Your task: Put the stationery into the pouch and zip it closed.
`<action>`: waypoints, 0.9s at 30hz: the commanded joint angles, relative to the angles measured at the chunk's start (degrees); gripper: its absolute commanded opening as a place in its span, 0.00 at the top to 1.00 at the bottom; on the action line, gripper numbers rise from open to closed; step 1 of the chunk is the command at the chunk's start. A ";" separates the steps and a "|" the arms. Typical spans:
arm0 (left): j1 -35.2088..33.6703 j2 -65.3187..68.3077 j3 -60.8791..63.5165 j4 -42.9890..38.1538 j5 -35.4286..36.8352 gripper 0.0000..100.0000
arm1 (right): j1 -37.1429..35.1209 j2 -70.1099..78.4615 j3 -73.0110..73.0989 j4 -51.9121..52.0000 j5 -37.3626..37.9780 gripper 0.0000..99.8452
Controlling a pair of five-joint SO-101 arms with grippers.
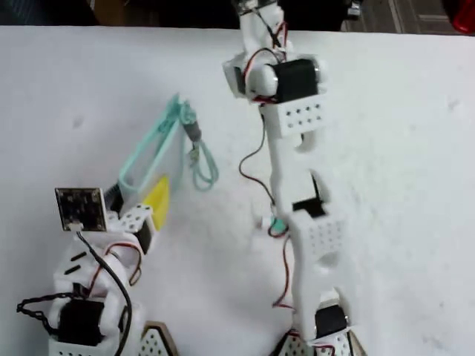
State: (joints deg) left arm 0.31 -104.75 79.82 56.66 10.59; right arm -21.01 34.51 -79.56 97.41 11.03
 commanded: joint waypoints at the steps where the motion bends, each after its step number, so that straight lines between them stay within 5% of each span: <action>1: 0.40 0.57 -2.29 0.35 0.79 0.77 | -1.45 -18.07 15.03 1.45 0.44 0.98; 10: 0.40 0.57 -2.29 0.26 0.97 0.76 | -5.67 -43.91 34.81 0.04 0.44 0.98; 27: 0.75 0.57 -2.20 0.44 1.05 0.76 | -8.75 -58.59 47.56 -0.57 0.18 0.98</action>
State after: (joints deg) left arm 0.31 -104.75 79.82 56.66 10.77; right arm -27.69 -21.49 -34.55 97.32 11.03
